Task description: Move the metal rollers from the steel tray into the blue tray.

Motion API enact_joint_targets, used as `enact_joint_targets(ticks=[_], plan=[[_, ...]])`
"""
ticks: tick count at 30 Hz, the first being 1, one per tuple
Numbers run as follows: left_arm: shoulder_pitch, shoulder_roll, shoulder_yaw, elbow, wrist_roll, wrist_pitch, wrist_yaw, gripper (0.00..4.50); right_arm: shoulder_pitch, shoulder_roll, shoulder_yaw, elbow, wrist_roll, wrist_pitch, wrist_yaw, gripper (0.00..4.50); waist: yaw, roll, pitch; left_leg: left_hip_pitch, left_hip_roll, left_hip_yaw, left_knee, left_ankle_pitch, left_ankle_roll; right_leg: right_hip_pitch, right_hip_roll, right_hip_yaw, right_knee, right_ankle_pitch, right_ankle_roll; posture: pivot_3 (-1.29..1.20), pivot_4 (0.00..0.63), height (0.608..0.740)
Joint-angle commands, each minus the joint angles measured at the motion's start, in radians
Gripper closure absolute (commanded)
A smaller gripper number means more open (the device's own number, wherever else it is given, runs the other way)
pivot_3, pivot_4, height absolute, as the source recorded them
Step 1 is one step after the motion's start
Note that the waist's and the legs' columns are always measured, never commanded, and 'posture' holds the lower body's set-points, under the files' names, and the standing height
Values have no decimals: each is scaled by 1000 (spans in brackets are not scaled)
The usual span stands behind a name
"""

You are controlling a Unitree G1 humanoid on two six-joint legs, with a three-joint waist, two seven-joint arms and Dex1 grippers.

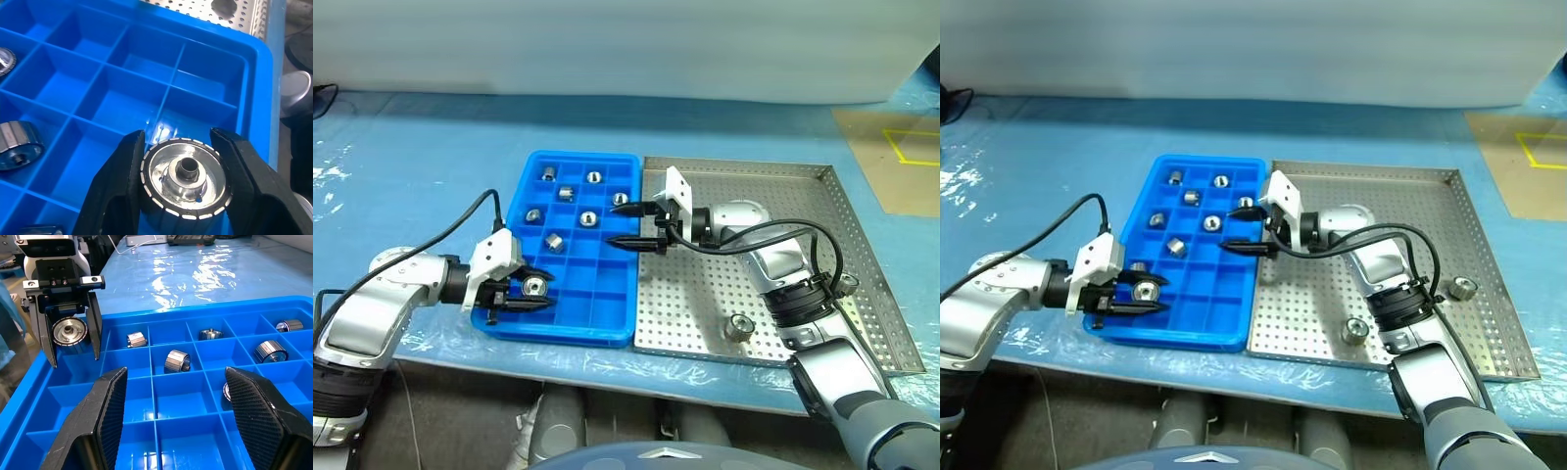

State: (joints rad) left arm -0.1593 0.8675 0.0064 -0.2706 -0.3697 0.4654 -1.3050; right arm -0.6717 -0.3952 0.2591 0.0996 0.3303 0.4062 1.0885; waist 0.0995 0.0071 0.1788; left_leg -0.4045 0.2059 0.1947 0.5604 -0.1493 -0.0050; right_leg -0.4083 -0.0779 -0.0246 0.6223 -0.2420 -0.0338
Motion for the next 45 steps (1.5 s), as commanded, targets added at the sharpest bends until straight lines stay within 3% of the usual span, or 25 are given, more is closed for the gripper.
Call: enact_joint_targets(ticks=[1, 9, 11, 15, 22, 28, 37, 40, 45], plan=[[8, 15, -20, -10, -3, -20, -7, 2709, 10, -1, -6, -45, 2, -1, 3, 1200, 0, 0, 0, 0, 0, 0, 0, 1, -1, 0, 0, 0, 0, 0, 0, 115, 150, 740], [-12, 44, -93, 63, 58, -65, -20, 2709, 13, -8, -17, -45, -7, -1, -7, 1200, -3, 0, 0, 1, 1, 0, 0, 1, -2, -1, 1, 1, 2, 0, -1, 102, 150, 740], [-26, 38, -100, 90, 66, -81, -16, 1966, 14, -10, -20, -44, -12, -3, -12, 1200, -3, 0, 0, 1, 1, 0, 0, 1, -2, -1, 2, 1, 2, 0, -1, 97, 150, 740], [-61, 11, -110, 120, 94, -119, 22, 994, 17, -13, -24, -47, -14, -4, -19, 1200, -3, 0, 0, 1, 0, 0, 0, 2, -3, 0, 2, 2, 1, 0, -1, 86, 150, 740], [-217, -115, -80, 112, 22, -57, 110, 994, 34, -46, -57, -76, -4, 14, -39, 1200, 1, 0, -1, 1, 0, 1, 2, 2, -4, 0, 1, 1, 3, 0, -1, 38, 150, 740], [-349, -171, -98, 120, -64, 3, 75, 994, 97, -145, -129, -142, 5, 54, -62, 1200, -9, 0, -1, 1, 0, 2, 3, 3, -5, 1, 2, 2, 4, 0, -1, -57, 150, 740], [-515, -313, -203, 294, -29, -79, -11, 994, 306, -269, -311, -254, 18, 124, -173, 1200, -28, 0, -1, 1, 0, 6, 3, 3, -4, 2, 3, 2, 2, 0, -1, -253, 150, 740], [-575, -409, -259, 396, -9, -132, -51, 994, 466, -301, -418, -331, 23, 150, -231, 1200, -32, 0, -1, 1, 0, 7, 4, 1, -1, 3, 3, 3, 2, 0, -1, -347, 150, 740], [-618, -483, -296, 499, 25, -208, -105, 994, 604, -290, -482, -437, 45, 184, -297, 1200, -84, 0, -2, 2, 0, 7, 6, -2, 4, 3, 3, 4, 1, 0, -1, -412, 150, 740]])
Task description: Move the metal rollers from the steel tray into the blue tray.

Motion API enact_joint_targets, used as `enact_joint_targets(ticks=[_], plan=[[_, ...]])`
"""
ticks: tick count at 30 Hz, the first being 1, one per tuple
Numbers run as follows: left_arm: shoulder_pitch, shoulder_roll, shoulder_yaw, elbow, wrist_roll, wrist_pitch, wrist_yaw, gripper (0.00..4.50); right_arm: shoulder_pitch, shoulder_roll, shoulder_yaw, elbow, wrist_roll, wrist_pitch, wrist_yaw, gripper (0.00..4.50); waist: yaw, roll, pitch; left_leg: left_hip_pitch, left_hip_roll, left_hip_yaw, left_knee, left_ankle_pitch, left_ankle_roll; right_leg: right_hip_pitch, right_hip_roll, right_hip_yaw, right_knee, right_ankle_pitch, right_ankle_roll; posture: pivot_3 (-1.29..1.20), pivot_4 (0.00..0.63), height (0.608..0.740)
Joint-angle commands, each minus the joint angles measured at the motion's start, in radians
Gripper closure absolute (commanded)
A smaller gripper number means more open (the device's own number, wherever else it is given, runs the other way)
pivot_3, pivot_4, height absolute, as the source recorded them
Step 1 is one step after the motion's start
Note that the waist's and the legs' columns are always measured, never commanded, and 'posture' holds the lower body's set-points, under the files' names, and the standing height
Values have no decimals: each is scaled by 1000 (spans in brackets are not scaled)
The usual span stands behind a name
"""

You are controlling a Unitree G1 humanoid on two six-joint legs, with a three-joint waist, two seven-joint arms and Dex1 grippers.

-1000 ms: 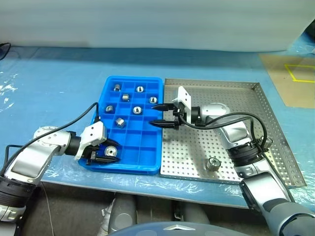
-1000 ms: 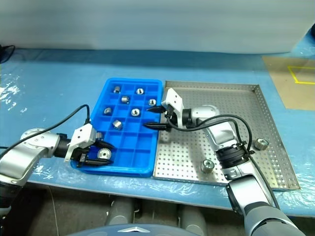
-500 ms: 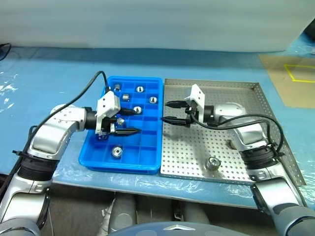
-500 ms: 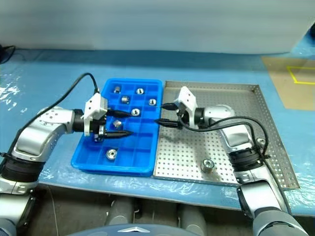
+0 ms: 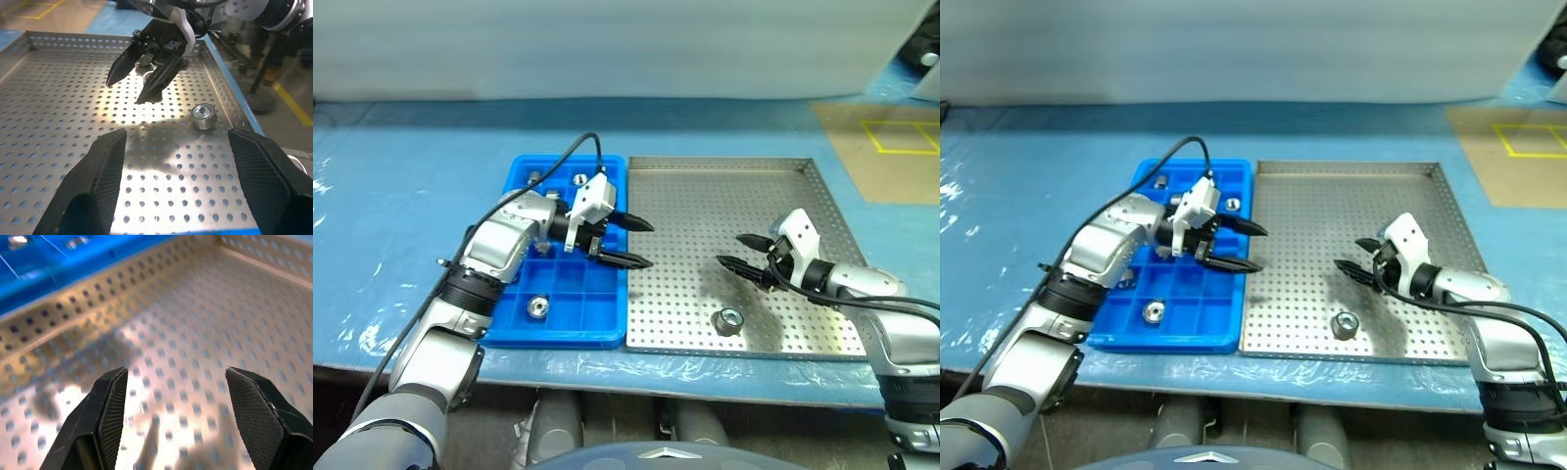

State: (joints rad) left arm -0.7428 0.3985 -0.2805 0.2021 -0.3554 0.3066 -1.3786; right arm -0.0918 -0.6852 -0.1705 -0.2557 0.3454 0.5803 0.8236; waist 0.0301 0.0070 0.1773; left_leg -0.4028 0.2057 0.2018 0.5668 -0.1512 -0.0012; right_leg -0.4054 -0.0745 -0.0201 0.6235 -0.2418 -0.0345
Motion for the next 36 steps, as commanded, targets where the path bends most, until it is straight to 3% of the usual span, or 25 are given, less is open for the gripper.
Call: enact_joint_targets(ticks=[1, 7, 15, 18, 21, 23, 24, 26, 36], plan=[[-41, -23, -13, 41, 16, -57, -41, 994, 43, 6, -61, -88, 33, 13, -45, 1200, -26, 0, 0, 0, 0, 0, 0, 0, 0, 0, 0, 0, 0, 0, 0, -428, 150, 740], [-60, -49, -16, 89, 36, -95, -69, 994, 120, 33, -62, -77, 22, -9, -94, 1200, -59, 0, -1, 2, 0, 0, 1, 0, 0, 1, 1, 0, 0, 0, 0, -433, 150, 740], [-33, -32, -6, 45, 42, -85, -59, 994, 88, 56, -19, 40, -16, -65, -120, 1200, -60, 0, -1, 0, 0, 0, 4, -2, 2, 2, 0, 0, 0, 0, 0, -371, 150, 740], [-16, -13, 0, 17, 41, -69, -47, 986, 74, 52, -1, 107, -47, -111, -120, 1856, -58, 0, -1, 0, 0, 0, 4, -2, 3, 2, -1, -1, 0, 0, 0, -357, 150, 740], [7, 8, 5, -18, 34, -50, -39, 986, 45, 56, 12, 130, -51, -118, -120, 2799, -59, 1, -1, 1, 0, 0, 4, -2, 3, 3, -1, -1, 0, 0, 0, -329, 150, 740], [17, 19, 9, -30, 35, -43, -31, 986, 26, 60, 17, 136, -43, -122, -108, 2799, -58, 1, -1, 1, 1, 0, 4, -2, 3, 3, -1, -1, 0, 0, 0, -316, 150, 740], [20, 24, 11, -32, 38, -42, -27, 986, 15, 63, 22, 138, -40, -124, -102, 3306, -58, 1, -1, 1, 1, 0, 4, -2, 3, 3, -1, -1, 0, 0, 0, -316, 150, 740], [27, 33, 12, -37, 41, -44, -22, 986, -5, 64, 40, 149, -55, -130, -102, 3704, -57, 1, -1, 1, 1, 0, 4, -2, 3, 4, -1, -1, 1, 0, 0, -307, 150, 740], [45, 48, 14, -54, 36, -39, -14, 986, 2, 52, 35, 163, -44, -128, -84, 3737, -41, 1, -1, 1, 1, 0, 4, -2, 3, 4, -1, -1, 0, 0, 0, -302, 150, 740]])
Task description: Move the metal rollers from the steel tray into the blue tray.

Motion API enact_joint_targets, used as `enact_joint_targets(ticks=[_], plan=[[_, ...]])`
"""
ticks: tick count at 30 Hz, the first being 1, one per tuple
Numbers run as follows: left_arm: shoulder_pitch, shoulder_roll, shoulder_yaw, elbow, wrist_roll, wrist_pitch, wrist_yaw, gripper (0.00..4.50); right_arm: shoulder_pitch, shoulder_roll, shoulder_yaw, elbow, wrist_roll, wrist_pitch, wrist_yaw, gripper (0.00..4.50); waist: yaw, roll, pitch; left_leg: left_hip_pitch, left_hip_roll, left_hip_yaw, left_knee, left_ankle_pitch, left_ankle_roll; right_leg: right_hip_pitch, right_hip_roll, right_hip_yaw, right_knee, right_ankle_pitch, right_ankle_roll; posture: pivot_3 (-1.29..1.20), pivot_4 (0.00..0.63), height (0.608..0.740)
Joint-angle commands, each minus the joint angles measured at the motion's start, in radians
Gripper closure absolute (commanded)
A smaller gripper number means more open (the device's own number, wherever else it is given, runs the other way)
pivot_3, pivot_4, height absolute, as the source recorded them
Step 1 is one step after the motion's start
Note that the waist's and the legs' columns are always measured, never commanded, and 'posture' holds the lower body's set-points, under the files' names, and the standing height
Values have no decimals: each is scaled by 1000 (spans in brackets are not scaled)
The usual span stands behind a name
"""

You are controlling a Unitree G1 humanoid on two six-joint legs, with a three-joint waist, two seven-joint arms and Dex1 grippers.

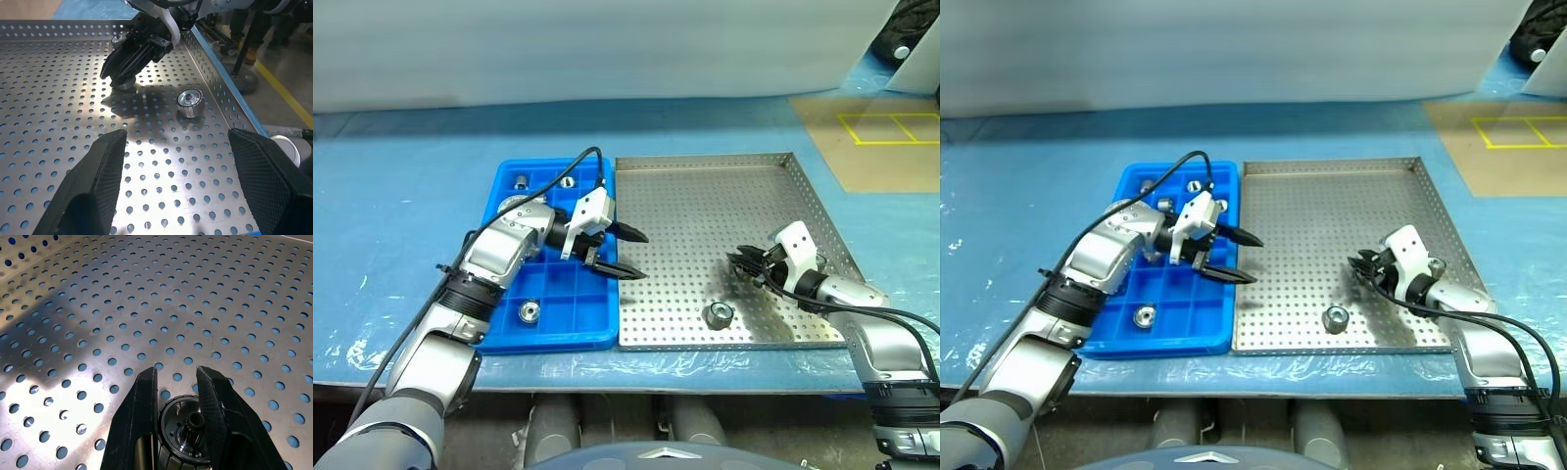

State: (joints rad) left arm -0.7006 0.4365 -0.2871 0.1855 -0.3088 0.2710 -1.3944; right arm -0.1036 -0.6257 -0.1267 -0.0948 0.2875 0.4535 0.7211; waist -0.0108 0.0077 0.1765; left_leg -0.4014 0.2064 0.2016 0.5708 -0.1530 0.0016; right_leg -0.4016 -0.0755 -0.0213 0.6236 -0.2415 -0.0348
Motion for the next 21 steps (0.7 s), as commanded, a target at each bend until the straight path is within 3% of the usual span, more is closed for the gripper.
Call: enact_joint_targets(ticks=[1, 15, 21], plan=[[4, 10, 19, -36, -9, -6, 2, 986, 19, -8, -10, -4, 17, -5, 22, 3737, 0, 0, 0, 0, 0, 0, 0, 0, 0, 0, 0, 0, 0, 0, 0, -306, 150, 740], [-49, 86, 84, -12, -43, 36, -20, 986, -154, 12, 10, -139, 54, 56, -19, 3737, -4, 0, 0, 0, 0, 0, -1, 1, -1, -2, 1, 0, 1, 0, 0, -301, 150, 740], [-41, 177, 145, -3, -37, 45, -16, 986, -351, 77, 163, -138, 58, 77, 41, 3737, -3, 0, 0, 0, 0, -1, -2, 1, -1, -3, 1, 0, 1, 0, 0, -220, 150, 740]])
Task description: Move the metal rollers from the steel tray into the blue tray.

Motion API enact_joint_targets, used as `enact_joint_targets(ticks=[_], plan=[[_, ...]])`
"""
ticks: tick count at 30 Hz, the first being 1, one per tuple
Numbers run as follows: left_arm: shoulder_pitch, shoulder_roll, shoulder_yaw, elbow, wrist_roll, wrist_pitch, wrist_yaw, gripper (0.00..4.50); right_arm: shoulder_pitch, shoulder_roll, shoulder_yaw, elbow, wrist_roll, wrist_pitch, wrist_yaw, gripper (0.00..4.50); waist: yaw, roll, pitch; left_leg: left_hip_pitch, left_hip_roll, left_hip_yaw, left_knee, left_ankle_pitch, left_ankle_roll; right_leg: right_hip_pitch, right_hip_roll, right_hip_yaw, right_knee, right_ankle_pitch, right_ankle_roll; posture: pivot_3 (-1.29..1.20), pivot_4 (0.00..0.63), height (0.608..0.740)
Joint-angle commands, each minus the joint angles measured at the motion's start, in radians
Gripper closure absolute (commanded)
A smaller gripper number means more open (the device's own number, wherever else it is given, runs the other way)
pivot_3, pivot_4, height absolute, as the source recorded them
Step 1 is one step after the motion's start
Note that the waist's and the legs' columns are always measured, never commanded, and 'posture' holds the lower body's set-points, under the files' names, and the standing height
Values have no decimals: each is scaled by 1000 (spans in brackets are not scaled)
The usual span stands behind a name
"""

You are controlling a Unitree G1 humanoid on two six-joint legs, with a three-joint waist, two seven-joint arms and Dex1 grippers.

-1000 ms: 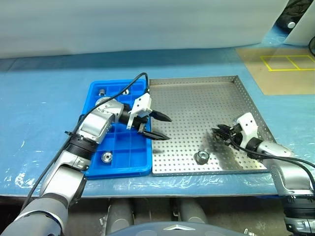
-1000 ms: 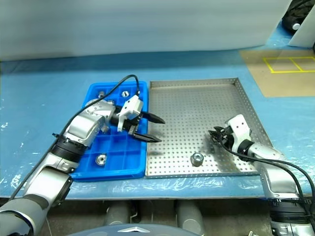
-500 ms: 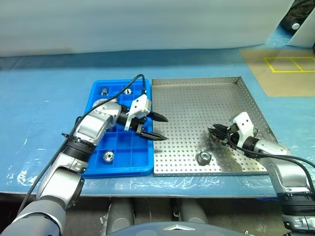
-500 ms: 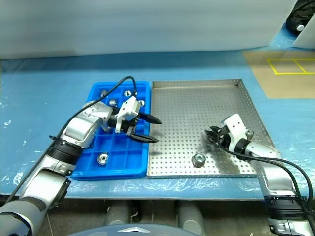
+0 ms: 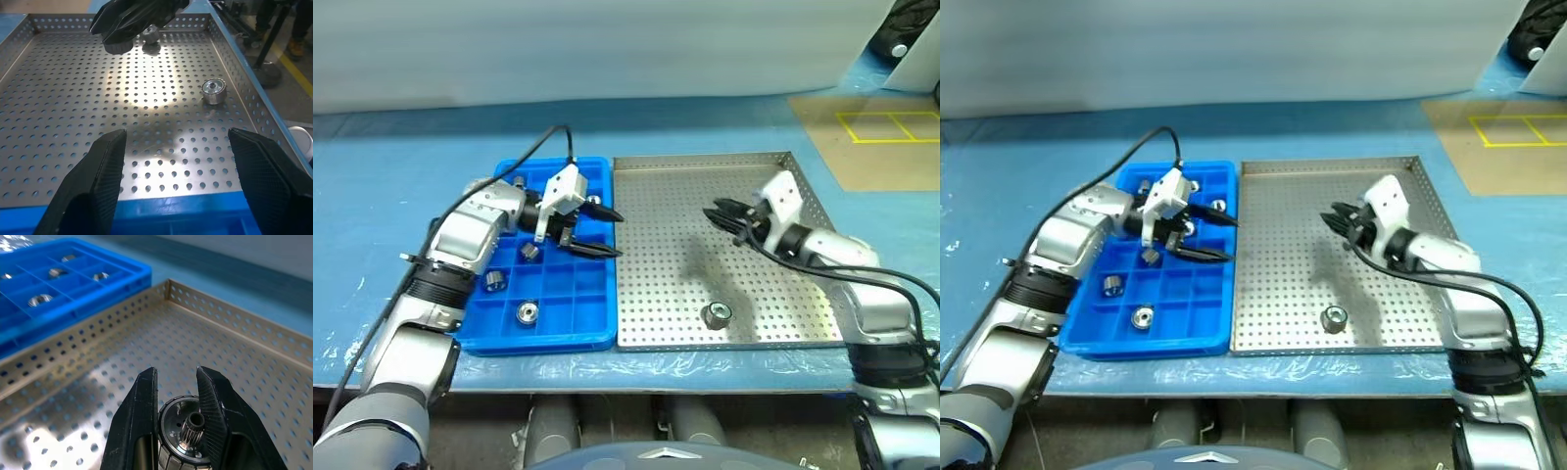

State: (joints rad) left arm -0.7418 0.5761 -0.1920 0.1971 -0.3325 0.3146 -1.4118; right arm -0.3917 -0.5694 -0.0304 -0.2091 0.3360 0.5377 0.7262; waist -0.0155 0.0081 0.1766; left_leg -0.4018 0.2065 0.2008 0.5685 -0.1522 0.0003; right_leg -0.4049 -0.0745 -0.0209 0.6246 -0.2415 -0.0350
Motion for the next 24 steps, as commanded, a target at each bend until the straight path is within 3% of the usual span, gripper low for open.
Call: enact_joint_targets(ticks=[1, 9, 16, 24], plan=[[17, 51, 54, -28, -9, -5, 5, 986, -86, 36, 88, -8, 6, -15, 48, 3737, 5, 0, 0, 0, 0, 0, -1, 0, -1, 0, 0, 0, 0, 0, 0, -192, 150, 740], [167, 191, 190, -159, -29, 48, 98, 986, -272, 163, 233, 229, -38, -131, 168, 3737, 44, -1, 0, -3, 0, -2, -3, 1, -2, -3, -1, -2, 0, 0, 0, 11, 150, 740], [348, 274, 325, -330, -80, 142, 202, 986, -376, 256, 277, 484, -94, -266, 256, 3737, 90, -1, 0, -3, 0, -5, -5, 2, -4, -3, -1, -3, 0, -1, -1, 151, 150, 740], [459, 300, 367, -440, -111, 191, 260, 986, -326, 272, 308, 451, -88, -238, 351, 3737, 138, -2, 1, -3, 1, -6, -5, 3, -5, -3, -1, -4, 0, -1, -1, 193, 150, 740]])
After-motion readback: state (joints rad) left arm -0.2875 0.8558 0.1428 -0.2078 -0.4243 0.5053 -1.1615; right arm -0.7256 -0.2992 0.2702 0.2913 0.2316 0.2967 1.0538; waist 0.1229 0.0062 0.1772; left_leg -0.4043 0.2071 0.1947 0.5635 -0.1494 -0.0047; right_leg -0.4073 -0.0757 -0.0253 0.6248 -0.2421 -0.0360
